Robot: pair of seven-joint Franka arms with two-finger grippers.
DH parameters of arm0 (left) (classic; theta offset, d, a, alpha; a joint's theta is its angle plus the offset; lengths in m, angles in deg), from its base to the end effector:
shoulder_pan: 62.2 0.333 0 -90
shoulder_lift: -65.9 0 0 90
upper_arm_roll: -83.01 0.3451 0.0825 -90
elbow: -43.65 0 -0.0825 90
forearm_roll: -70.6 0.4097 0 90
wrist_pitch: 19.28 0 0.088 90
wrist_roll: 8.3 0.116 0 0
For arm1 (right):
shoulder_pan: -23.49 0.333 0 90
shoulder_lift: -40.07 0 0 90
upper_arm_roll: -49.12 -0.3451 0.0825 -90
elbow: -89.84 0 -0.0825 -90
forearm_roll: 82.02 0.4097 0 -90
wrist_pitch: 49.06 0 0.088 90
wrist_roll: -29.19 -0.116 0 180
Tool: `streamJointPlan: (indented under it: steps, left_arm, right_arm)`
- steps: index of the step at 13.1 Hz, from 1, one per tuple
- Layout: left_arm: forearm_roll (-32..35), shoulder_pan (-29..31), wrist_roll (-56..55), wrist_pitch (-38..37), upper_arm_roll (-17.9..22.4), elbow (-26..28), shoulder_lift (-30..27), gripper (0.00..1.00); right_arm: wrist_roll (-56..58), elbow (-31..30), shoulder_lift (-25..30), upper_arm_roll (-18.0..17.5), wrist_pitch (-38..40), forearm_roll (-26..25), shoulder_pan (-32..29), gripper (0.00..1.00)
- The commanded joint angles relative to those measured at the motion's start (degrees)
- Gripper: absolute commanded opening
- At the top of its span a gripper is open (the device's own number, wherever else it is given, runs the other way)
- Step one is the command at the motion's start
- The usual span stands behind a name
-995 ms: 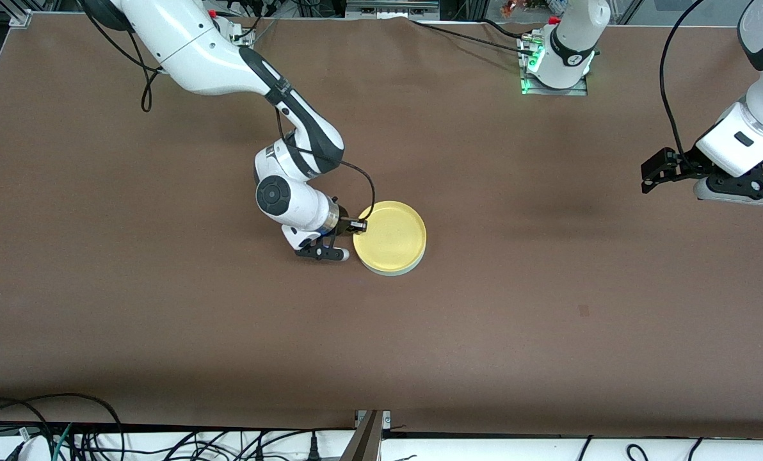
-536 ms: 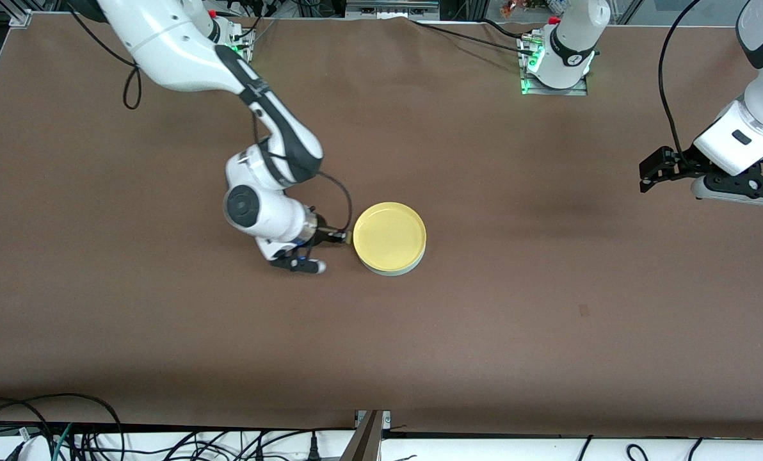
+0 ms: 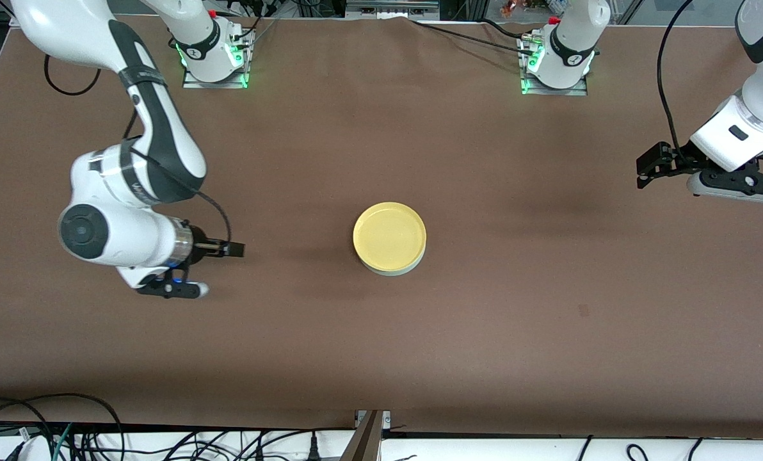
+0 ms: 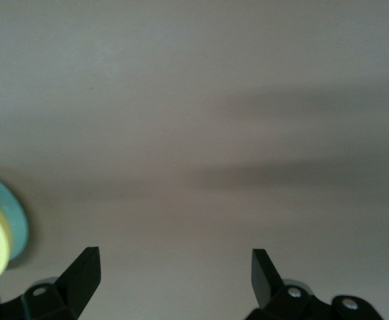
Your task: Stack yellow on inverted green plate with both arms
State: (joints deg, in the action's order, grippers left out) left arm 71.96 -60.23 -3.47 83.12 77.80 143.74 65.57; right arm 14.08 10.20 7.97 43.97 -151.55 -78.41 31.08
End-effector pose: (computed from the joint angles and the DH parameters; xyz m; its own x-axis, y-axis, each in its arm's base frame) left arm 0.5907 -0.0313 0.5786 0.9884 -0.1454 0.0438 -0.1443 -0.9892 -0.0277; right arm 0.7159 0.1554 0.3795 0.9813 -0.0630 -0.1819 -0.0752 -0.9953 -0.0607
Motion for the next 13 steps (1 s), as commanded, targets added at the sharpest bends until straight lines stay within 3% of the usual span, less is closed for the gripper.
streamJointPlan:
  steps: [1,4,10,13]
  left_arm:
    - [0.57,-0.22,0.53,-1.41,-0.06,-1.65,0.50,1.00]
    - [0.57,-0.22,0.53,-1.41,-0.06,-1.65,0.50,1.00]
    - [0.57,-0.22,0.62,-1.41,-0.06,-1.73,0.50,1.00]
    - [0.75,-0.30,0.62,-1.41,-0.49,-1.82,0.50,1.00]
  right_arm:
    - [4.20,-0.07,5.01,4.70,4.91,-0.98,0.50,1.00]
    - [12.62,-0.16,8.96,9.45,10.90,-1.59,-1.16,1.00]
    - [14.94,-3.41,21.45,9.20,19.42,-3.25,-7.32,1.00]
    - [15.19,-8.22,28.74,9.20,16.90,-3.70,-9.96,1.00]
